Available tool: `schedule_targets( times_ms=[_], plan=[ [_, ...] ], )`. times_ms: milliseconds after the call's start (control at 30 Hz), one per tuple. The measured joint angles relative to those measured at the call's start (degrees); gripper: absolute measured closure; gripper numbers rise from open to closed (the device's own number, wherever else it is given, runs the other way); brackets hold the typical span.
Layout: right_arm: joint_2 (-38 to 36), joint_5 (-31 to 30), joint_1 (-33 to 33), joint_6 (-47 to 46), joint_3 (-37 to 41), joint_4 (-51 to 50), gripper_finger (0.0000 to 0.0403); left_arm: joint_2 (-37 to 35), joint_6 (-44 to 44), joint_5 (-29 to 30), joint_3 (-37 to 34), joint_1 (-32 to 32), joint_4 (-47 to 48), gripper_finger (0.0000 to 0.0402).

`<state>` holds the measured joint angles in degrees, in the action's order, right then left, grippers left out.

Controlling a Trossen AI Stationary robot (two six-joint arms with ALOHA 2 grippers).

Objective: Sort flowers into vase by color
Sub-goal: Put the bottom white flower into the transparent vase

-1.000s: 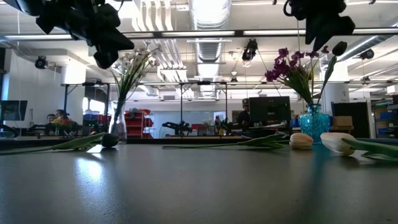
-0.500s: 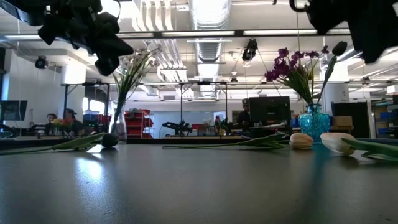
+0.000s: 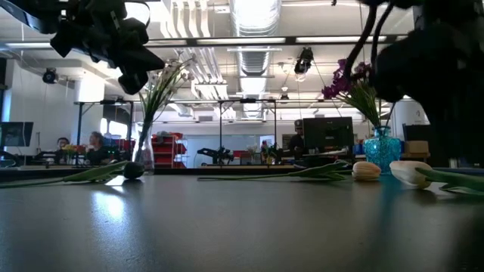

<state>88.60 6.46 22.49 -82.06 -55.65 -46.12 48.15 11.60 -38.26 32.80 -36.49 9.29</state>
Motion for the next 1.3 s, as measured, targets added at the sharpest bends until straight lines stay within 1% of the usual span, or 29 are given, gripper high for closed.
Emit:
schedule_targets(
  times_ms=[167, 267, 367, 467, 600, 667, 767, 867, 1067, 1167, 1300],
  plan=[
    [2.94, 0.64, -0.74, -0.04, 0.56, 0.32, 0.0222, 0.01, -0.58, 0.02, 0.02, 0.00, 0.06, 0.0402],
    [4.26, 0.66, -1.17, 0.31, 0.56, 0.47, 0.0244, 0.01, -0.82, 0.02, 0.02, -0.04, 0.06, 0.0402],
    [5.42, 0.86, -1.78, 1.95, 0.61, 0.48, 0.0277, 0.01, -1.56, 0.05, 0.04, -0.29, 0.06, 0.0402],
    [5.91, 1.78, -2.65, 2.93, 0.74, 0.51, 0.0319, 0.01, -1.63, 0.14, 0.04, -0.93, 0.06, 0.0402],
    [3.92, 1.08, -4.02, 3.95, -0.12, 1.61, 0.0380, 0.01, -0.41, 0.13, 0.07, -2.18, 0.01, 0.0402],
    [2.09, 0.13, -5.05, 4.26, -0.95, 1.50, 0.0386, -0.01, 0.66, 0.13, 0.07, -2.94, -0.16, 0.0402],
    [-0.30, -3.46, -6.60, 6.22, -3.03, 1.78, 0.0386, -0.07, 1.71, -1.22, 0.07, -3.90, -1.28, 0.0402],
    [-2.54, -9.52, -8.74, 11.77, -6.66, 2.12, 0.0388, -0.07, 3.25, -1.95, 0.07, -4.24, -3.80, 0.0402],
    [-3.30, -19.84, -15.66, 28.38, -16.92, 2.90, 0.0389, -0.12, 8.72, -5.46, -0.04, -4.29, -12.36, 0.0402],
    [-3.28, -21.07, -20.09, 37.55, -21.32, 6.75, 0.0390, -0.33, 10.15, -5.95, -0.04, -4.36, -15.43, 0.0402],
    [-3.26, -20.87, -25.63, 48.58, -24.39, 16.40, 0.0390, -1.14, 12.04, -5.91, -0.15, -5.41, -16.77, 0.0402]
  ],
)
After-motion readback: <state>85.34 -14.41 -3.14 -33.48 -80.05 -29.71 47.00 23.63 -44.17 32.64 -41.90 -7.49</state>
